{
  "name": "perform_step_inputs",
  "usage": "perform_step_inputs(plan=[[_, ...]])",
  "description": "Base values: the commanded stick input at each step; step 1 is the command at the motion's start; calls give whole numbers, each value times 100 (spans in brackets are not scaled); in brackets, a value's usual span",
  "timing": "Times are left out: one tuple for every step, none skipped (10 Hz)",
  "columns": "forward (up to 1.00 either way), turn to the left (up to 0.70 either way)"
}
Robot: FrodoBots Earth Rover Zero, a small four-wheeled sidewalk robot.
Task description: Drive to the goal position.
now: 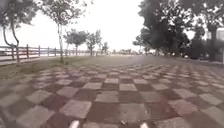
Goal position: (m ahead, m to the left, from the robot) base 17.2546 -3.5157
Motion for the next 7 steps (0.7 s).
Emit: perform_step_inputs(plan=[[70,0],[70,0],[70,0],[70,0],[70,0],[70,0],[70,0]])
